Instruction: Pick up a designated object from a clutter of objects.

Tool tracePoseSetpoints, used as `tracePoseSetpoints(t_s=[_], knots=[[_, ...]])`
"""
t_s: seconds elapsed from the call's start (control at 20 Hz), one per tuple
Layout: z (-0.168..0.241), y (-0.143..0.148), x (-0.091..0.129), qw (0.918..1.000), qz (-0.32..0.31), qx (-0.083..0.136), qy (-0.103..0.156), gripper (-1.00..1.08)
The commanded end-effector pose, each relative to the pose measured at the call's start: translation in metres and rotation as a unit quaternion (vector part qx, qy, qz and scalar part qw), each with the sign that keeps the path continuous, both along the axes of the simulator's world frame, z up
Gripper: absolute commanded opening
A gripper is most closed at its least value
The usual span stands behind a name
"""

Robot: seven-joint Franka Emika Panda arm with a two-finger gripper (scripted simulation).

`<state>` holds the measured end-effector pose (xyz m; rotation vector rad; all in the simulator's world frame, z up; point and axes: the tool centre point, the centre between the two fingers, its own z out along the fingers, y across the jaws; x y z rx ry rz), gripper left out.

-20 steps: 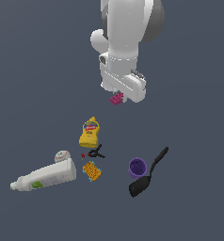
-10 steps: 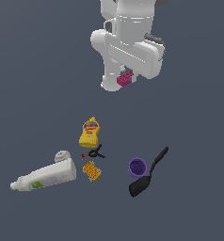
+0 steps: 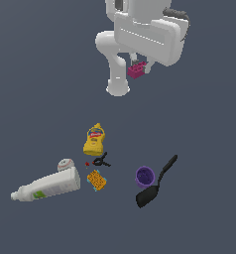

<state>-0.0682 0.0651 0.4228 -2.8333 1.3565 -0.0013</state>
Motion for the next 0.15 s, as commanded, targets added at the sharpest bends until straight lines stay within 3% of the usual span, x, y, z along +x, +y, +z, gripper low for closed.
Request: tracePoseSetpoints(t_s=[0.0,0.1], knots=[[0.0046,0.0011,0.0004,1.0000,0.000,0.000,0.000,-1.00],[0.0056,0.0014,0.0005,1.0000,0.000,0.000,0.000,-1.00]])
